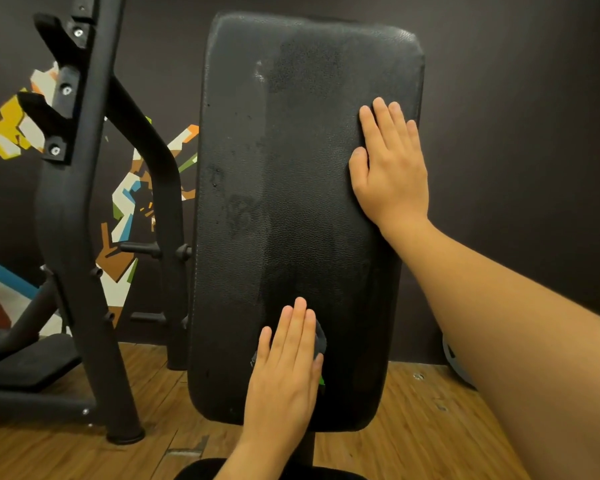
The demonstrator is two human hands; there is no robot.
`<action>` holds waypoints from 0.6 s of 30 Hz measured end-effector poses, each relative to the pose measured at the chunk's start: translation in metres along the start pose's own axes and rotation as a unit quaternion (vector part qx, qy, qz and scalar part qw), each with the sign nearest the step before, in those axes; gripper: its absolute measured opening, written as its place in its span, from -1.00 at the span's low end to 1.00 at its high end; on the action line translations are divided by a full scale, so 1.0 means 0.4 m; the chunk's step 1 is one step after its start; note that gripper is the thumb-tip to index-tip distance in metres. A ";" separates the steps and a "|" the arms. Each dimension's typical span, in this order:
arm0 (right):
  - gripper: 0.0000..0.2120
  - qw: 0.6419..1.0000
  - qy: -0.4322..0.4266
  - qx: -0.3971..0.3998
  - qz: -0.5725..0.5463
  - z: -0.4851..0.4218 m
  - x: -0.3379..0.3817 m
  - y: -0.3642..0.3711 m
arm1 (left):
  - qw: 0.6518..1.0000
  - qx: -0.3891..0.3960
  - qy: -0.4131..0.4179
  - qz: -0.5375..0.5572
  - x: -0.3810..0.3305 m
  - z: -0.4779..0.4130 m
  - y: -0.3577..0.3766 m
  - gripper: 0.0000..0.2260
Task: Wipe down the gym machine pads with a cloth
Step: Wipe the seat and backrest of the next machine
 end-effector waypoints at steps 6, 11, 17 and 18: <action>-0.48 1.000 -0.006 -0.008 -0.001 -0.002 0.000 0.004 | 0.999 -0.029 -0.019 -0.023 -0.006 -0.136 -0.080 -0.50; -0.48 1.000 -0.005 -0.013 -0.004 -0.001 0.002 -0.002 | 0.999 -0.041 -0.019 0.011 0.013 -0.252 -0.155 -0.50; -0.48 1.000 -0.010 -0.006 0.000 0.001 0.000 0.000 | 0.996 -0.068 -0.038 0.051 0.061 -0.470 -0.300 -0.48; -0.48 1.000 -0.009 -0.006 -0.001 0.001 0.000 0.000 | 0.995 -0.069 -0.040 0.062 0.071 -0.505 -0.323 -0.47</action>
Point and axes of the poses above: each hand's wrist, its own z-axis away from the middle knuckle, its own y-axis out of the palm, x = y × z, the point moved 6 cm from there along -z, towards the middle knuckle, and after that the axes turned 13 degrees about x, right-handed, at the moved point
